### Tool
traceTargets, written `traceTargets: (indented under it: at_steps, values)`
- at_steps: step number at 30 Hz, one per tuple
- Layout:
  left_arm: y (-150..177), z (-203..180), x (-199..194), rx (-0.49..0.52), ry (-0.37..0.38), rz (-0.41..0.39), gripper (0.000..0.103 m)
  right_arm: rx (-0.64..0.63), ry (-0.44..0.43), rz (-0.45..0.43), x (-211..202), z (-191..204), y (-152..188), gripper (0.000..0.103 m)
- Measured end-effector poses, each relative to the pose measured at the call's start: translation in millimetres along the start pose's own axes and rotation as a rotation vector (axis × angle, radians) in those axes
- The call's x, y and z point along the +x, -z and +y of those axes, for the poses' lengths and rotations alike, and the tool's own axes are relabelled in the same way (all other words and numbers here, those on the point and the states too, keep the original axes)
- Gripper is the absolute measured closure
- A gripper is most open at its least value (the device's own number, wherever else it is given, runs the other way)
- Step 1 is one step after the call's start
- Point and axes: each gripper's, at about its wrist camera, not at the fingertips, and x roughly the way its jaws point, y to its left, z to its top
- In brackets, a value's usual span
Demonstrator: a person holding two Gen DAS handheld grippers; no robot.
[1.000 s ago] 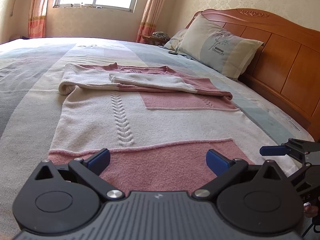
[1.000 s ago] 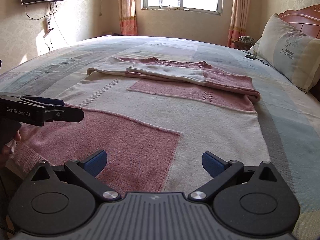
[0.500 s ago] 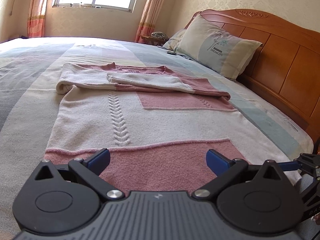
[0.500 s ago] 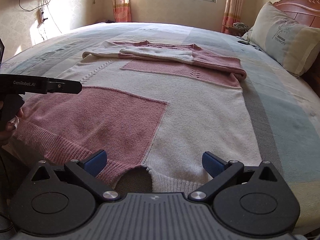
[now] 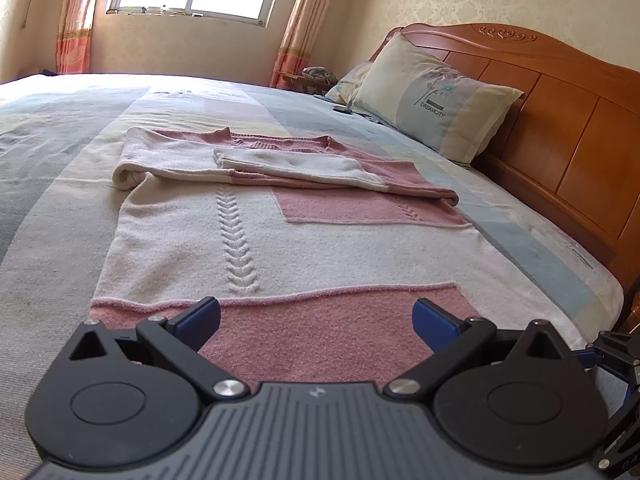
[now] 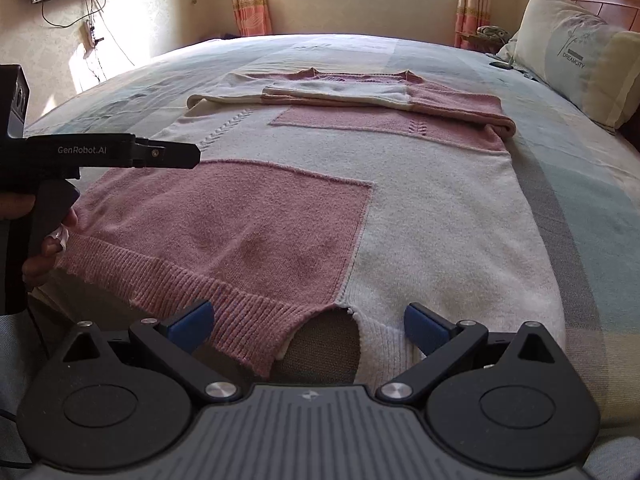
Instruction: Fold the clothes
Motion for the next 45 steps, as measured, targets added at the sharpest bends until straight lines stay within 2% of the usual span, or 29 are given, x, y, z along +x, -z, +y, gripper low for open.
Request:
traceTargets:
  at_steps: [5,11,14,19,23,25,29,36,41,45]
  values:
    - [-1,-2,-1,0.008,0.0,-0.002,0.001,-0.061,0.039,0.015,-13,8,7,0.0]
    - [-2,-4,-2,0.006,0.01,-0.006,0.001,-0.352,0.346,0.085,-9,15,21,0.0]
    - [-2,-3,-2,0.003,0.012,-0.007,0.001,-0.484,0.459,0.112,-5,16,30,0.0]
    - [-2,-3,-2,-0.002,0.016,-0.007,0.001,-0.576,0.507,0.12,-5,17,30,0.0]
    - [-2,-3,-1,-0.002,0.017,-0.005,0.001,-0.563,0.554,0.046,-16,17,17,0.0]
    - [-2,-4,-1,0.0,0.017,-0.006,0.001,-0.526,0.532,-0.01,-27,19,9,0.0]
    - [-3,-3,-2,0.008,0.0,-0.012,0.001,-0.473,0.39,-0.072,-40,29,-3,0.0]
    - [-5,5,-7,0.022,-0.06,-0.03,0.001,-0.479,0.191,-0.063,-4,65,-17,0.0]
    - [-8,14,-10,0.003,-0.085,-0.042,0.001,-0.348,0.076,-0.044,27,69,-39,0.0]
    - [-8,18,-12,-0.002,-0.096,-0.045,0.001,-0.204,0.033,0.033,37,51,-37,0.0]
